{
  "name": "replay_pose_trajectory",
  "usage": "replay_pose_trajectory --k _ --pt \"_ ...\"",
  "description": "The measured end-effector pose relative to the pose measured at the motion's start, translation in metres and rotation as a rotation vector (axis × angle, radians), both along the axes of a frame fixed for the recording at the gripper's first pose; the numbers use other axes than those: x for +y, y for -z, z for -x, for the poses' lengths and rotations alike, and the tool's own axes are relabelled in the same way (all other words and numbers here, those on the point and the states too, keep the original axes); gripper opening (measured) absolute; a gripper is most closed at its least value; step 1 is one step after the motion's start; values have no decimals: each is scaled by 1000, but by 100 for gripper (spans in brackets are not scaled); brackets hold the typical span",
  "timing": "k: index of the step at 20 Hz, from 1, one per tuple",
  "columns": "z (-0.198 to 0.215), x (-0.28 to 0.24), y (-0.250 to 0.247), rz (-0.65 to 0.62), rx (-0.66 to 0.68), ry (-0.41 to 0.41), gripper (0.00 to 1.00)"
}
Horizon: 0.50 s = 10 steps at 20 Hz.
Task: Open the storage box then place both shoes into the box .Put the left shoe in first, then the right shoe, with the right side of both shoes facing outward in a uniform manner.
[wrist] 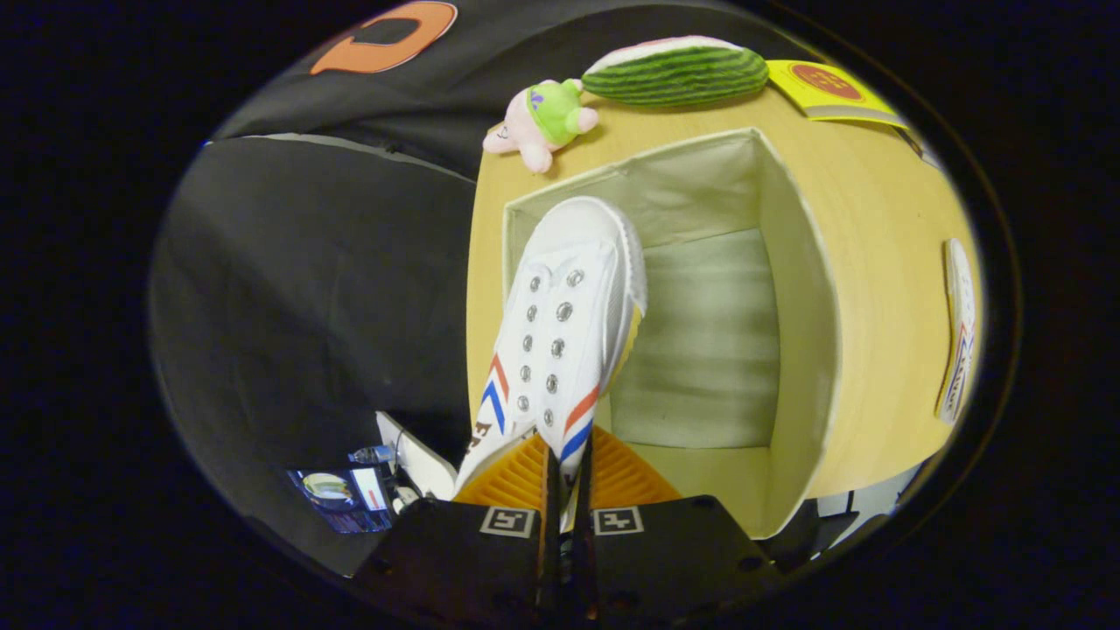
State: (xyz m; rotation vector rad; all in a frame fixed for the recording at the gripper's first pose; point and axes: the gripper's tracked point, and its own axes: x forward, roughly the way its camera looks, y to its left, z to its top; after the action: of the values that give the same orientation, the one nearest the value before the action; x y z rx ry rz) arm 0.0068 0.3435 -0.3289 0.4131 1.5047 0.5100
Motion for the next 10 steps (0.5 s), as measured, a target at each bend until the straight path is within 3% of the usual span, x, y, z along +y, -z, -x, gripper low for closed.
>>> replay_pose_trajectory --k 4,6,10 --pt "5 1 7 -9 28 18 19" --pt "7 8 3 -49 40 9 41" --pt "-3 14 -21 -63 -56 -50 95"
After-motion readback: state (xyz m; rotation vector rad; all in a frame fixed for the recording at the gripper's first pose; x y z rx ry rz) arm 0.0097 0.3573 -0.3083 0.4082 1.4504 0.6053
